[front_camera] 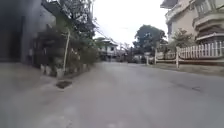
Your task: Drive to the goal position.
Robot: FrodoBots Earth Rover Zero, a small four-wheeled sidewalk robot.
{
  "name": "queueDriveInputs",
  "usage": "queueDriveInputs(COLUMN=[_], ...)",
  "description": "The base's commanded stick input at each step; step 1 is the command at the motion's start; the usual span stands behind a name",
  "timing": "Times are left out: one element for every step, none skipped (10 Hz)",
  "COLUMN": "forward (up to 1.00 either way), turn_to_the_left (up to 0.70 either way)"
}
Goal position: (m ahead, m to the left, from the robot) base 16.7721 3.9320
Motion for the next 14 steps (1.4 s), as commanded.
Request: queueDriveInputs(forward=[1.0,1.0,1.0,1.0,1.0,1.0,1.0,1.0,1.0,1.0,1.0,1.0,1.0,1.0], turn_to_the_left=[0.0,0.0,0.0,0.0,0.0,0.0,0.0,0.0,0.0,0.0,0.0,0.0,0.0,0.0])
